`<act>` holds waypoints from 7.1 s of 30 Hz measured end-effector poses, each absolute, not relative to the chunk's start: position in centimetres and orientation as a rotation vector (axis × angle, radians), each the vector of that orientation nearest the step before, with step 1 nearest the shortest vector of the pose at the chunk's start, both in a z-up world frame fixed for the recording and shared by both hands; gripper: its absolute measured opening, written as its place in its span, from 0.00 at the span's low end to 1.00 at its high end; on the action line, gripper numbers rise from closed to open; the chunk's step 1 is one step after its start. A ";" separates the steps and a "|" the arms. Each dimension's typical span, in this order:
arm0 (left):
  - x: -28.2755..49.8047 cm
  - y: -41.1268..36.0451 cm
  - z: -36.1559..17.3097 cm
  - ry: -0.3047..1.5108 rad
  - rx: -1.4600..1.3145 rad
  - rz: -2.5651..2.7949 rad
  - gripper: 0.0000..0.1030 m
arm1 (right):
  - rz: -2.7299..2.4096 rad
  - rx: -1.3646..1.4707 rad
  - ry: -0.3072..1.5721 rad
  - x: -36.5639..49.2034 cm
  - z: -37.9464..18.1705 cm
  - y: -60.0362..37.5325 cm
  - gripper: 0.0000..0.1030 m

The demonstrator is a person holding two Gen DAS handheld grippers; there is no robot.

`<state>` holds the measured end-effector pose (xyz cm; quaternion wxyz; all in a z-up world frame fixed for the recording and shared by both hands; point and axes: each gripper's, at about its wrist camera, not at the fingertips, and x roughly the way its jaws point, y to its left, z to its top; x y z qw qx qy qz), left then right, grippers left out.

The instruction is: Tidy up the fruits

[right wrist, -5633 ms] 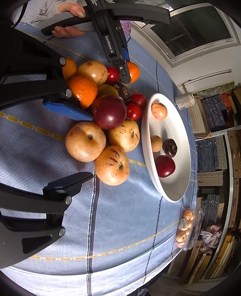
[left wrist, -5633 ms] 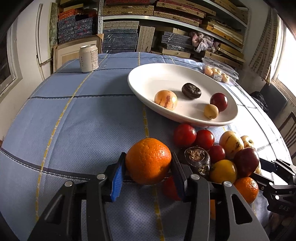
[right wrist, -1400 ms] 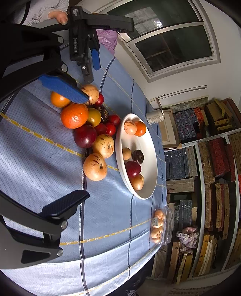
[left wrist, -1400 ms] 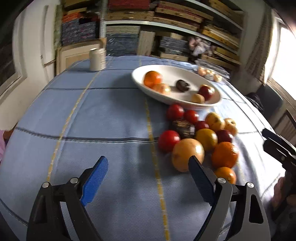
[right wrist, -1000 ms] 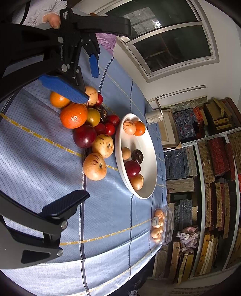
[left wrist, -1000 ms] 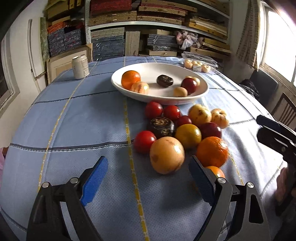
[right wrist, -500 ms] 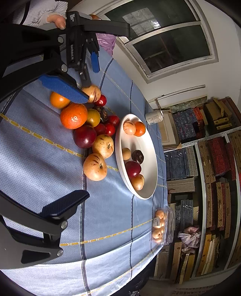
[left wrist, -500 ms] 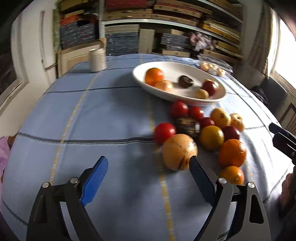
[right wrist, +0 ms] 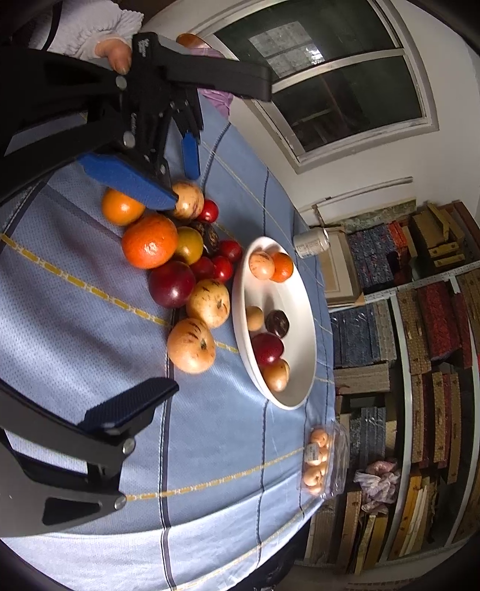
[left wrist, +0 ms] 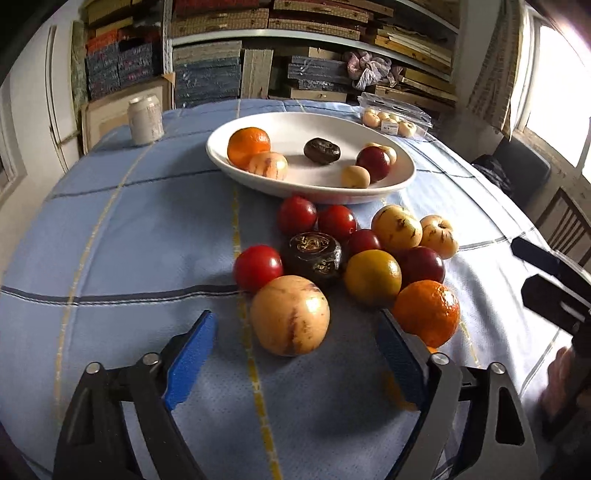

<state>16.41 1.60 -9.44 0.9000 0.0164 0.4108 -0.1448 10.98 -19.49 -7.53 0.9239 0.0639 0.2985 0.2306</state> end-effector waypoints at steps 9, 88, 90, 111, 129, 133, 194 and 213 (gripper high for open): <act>17.1 1.9 -9.8 0.879 0.000 -0.327 0.64 | 0.500 0.156 0.664 11.3 -7.9 -18.6 0.77; 36.3 1.5 -2.6 0.813 -0.057 -0.217 0.55 | 0.487 0.122 0.643 26.6 -4.4 -14.1 0.50; 34.5 2.1 -1.5 0.788 -0.046 -0.204 0.62 | 0.480 0.142 0.600 25.4 -3.1 -15.2 0.58; 16.8 5.5 -7.0 0.754 -0.026 -0.145 0.72 | 0.292 0.159 0.542 12.8 -7.0 -22.3 0.88; 18.3 4.1 -8.7 0.795 0.048 -0.151 0.85 | 0.249 0.051 0.688 15.6 -8.9 -20.2 0.74; 19.0 3.8 -9.1 0.823 0.058 -0.163 0.85 | 0.267 0.065 0.707 16.3 -9.1 -20.3 0.68; 20.2 3.6 -9.8 0.868 0.003 -0.290 0.30 | 0.377 0.150 0.858 20.1 -11.3 -19.7 0.44; 26.8 0.6 -2.8 0.733 0.024 -0.259 0.30 | 0.365 0.159 0.668 23.2 -3.7 -20.0 0.43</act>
